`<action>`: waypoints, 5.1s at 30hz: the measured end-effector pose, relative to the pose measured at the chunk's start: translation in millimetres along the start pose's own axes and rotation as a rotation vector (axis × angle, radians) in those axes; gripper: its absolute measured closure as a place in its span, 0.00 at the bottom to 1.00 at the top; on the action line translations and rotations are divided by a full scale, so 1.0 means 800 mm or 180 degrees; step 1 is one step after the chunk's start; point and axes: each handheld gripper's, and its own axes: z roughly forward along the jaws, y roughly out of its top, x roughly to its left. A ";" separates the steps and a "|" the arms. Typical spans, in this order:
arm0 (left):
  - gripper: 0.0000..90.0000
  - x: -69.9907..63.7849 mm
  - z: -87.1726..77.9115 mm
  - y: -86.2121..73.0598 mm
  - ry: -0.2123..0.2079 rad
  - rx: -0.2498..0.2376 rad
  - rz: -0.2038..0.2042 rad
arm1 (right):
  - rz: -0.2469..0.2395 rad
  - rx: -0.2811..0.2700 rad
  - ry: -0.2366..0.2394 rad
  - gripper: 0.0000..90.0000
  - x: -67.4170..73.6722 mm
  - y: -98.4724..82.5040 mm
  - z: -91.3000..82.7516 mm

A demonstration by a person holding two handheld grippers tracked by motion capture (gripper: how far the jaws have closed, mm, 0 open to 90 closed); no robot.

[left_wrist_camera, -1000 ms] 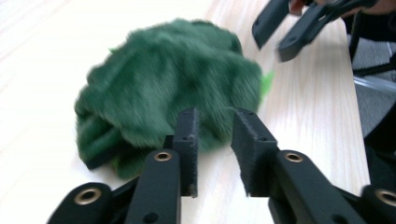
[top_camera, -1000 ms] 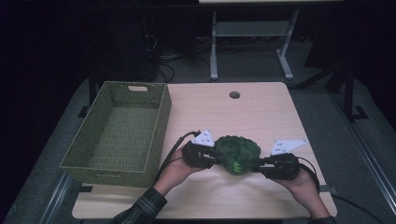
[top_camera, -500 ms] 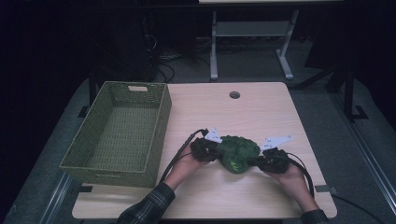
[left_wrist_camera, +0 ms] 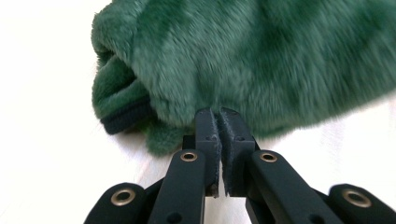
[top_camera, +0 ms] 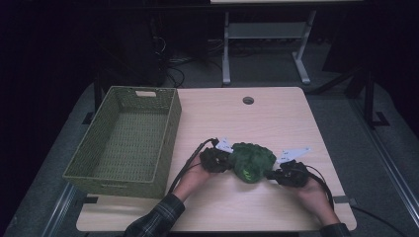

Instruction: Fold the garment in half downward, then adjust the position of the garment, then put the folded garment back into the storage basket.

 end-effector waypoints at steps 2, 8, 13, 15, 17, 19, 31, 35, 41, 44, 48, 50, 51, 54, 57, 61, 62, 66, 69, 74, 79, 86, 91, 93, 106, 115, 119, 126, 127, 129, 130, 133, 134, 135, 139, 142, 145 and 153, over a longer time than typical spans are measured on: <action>0.94 -0.003 -0.007 -0.002 -0.0029 -0.0027 -0.0007 | 0.0037 -0.0075 -0.0033 0.99 -0.003 -0.004 -0.012; 0.94 -0.019 -0.026 -0.006 -0.0184 -0.0101 0.0037 | 0.0160 -0.0248 -0.0175 0.99 -0.028 -0.005 -0.035; 0.94 -0.035 -0.025 -0.002 -0.0348 -0.0151 0.0090 | 0.0207 -0.0390 -0.0251 0.99 -0.050 0.012 -0.039; 0.94 -0.042 -0.020 0.000 -0.0395 -0.0140 0.0134 | 0.0242 -0.0436 -0.0234 0.99 -0.058 0.021 -0.037; 0.94 -0.048 -0.015 0.002 -0.0440 -0.0118 0.0173 | 0.0230 -0.0523 -0.0296 0.99 -0.066 0.030 -0.032; 0.94 -0.053 -0.010 0.004 -0.0468 -0.0102 0.0192 | 0.0326 -0.0489 -0.0281 1.00 -0.073 0.039 -0.025; 0.94 -0.058 0.016 0.006 -0.0482 -0.0026 0.0219 | 0.0438 -0.0402 -0.0229 1.00 -0.090 0.059 0.031; 0.94 -0.054 0.021 0.005 -0.0451 -0.0010 0.0191 | 0.0409 -0.0296 -0.0152 1.00 -0.086 0.057 0.042; 0.94 -0.046 0.021 0.002 -0.0384 0.0009 0.0152 | 0.0351 -0.0248 -0.0086 1.00 -0.079 0.056 0.043; 0.94 -0.041 0.019 0.000 -0.0360 0.0021 0.0136 | 0.0364 -0.0233 -0.0057 1.00 -0.077 0.056 0.041; 0.94 -0.034 0.016 -0.003 -0.0313 0.0029 0.0092 | 0.0319 -0.0198 -0.0037 1.00 -0.072 0.055 0.040; 0.94 -0.030 0.014 -0.005 -0.0278 0.0014 0.0069 | 0.0261 -0.0189 -0.0032 1.00 -0.070 0.054 0.039; 0.94 -0.028 0.013 -0.006 -0.0262 0.0015 0.0054 | 0.0273 -0.0171 -0.0022 1.00 -0.068 0.053 0.038; 0.94 -0.022 0.012 -0.008 -0.0217 0.0006 0.0015 | 0.0242 -0.0152 -0.0008 1.00 -0.064 0.047 0.032; 0.94 -0.016 0.009 -0.009 -0.0165 0.0036 0.0034 | 0.0220 -0.0122 0.0011 1.00 -0.060 0.041 0.027; 0.94 -0.010 0.006 -0.012 -0.0092 0.0023 -0.0008 | 0.0188 -0.0085 0.0028 1.00 -0.051 0.036 0.022; 0.94 -0.007 0.005 -0.012 -0.0071 0.0019 -0.0004 | 0.0174 -0.0073 0.0028 1.00 -0.050 0.035 0.022; 0.94 0.001 0.001 -0.014 0.0017 0.0035 0.0004 | 0.0159 -0.0050 0.0073 1.00 -0.044 0.031 0.020; 0.95 0.007 -0.001 -0.016 0.0054 0.0013 -0.0055 | 0.0087 -0.0062 0.0113 1.00 -0.036 0.028 0.018; 0.95 0.013 -0.010 -0.019 0.0075 -0.0015 -0.0085 | 0.0054 -0.0076 0.0063 0.95 -0.027 0.022 0.011; 0.90 0.015 -0.022 -0.022 0.0091 -0.0013 -0.0098 | 0.0093 -0.0176 -0.0085 0.84 -0.023 0.011 -0.001; 0.64 0.016 -0.041 -0.023 0.0037 -0.0098 -0.0088 | 0.0206 -0.0199 -0.0306 0.52 -0.025 -0.013 -0.012; 0.48 0.018 -0.048 -0.019 0.0048 -0.0167 -0.0035 | 0.0324 -0.0292 -0.0480 0.29 -0.024 -0.032 -0.021; 0.41 0.018 -0.048 -0.017 0.0083 -0.0191 -0.0011 | 0.0353 -0.0282 -0.0523 0.17 -0.025 -0.040 -0.021; 0.16 0.014 -0.048 0.009 0.0112 -0.0169 0.0237 | 0.0410 -0.0199 -0.0758 0.02 -0.022 -0.065 -0.019; 0.15 0.013 -0.033 0.033 0.0038 -0.0044 0.0489 | 0.0410 -0.0189 -0.0749 0.02 -0.023 -0.065 -0.019; 0.15 0.014 -0.021 0.044 -0.0023 0.0004 0.0587 | 0.0407 -0.0191 -0.0747 0.02 -0.023 -0.065 -0.019; 0.14 0.014 0.001 0.048 -0.0127 0.0101 0.0606 | 0.0404 -0.0190 -0.0745 0.02 -0.023 -0.065 -0.019; 0.14 0.014 0.004 0.048 -0.0147 0.0137 0.0607 | 0.0405 -0.0191 -0.0744 0.02 -0.023 -0.065 -0.019; 0.14 0.013 0.009 0.046 -0.0174 0.0192 0.0616 | 0.0405 -0.0191 -0.0744 0.02 -0.023 -0.065 -0.019; 0.14 0.012 0.011 0.046 -0.0174 0.0206 0.0622 | 0.0405 -0.0191 -0.0744 0.02 -0.023 -0.065 -0.019; 0.14 0.012 0.017 0.045 -0.0163 0.0257 0.0684 | 0.0406 -0.0191 -0.0743 0.02 -0.023 -0.065 -0.019; 0.14 0.012 0.020 0.045 -0.0165 0.0264 0.0692 | 0.0407 -0.0190 -0.0743 0.02 -0.023 -0.065 -0.019; 0.14 0.012 0.023 0.044 -0.0161 0.0260 0.0684 | 0.0406 -0.0190 -0.0743 0.02 -0.023 -0.065 -0.019; 0.14 0.013 0.031 0.041 -0.0188 0.0288 0.0701 | 0.0408 -0.0189 -0.0743 0.02 -0.023 -0.065 -0.019; 0.14 0.013 0.037 0.039 -0.0207 0.0355 0.0725 | 0.0408 -0.0190 -0.0743 0.02 -0.023 -0.065 -0.019; 0.14 0.014 0.042 0.038 -0.0224 0.0407 0.0735 | 0.0407 -0.0190 -0.0743 0.02 -0.023 -0.065 -0.019; 0.14 0.015 0.049 0.036 -0.0283 0.0491 0.0707 | 0.0408 -0.0191 -0.0743 0.02 -0.023 -0.065 -0.018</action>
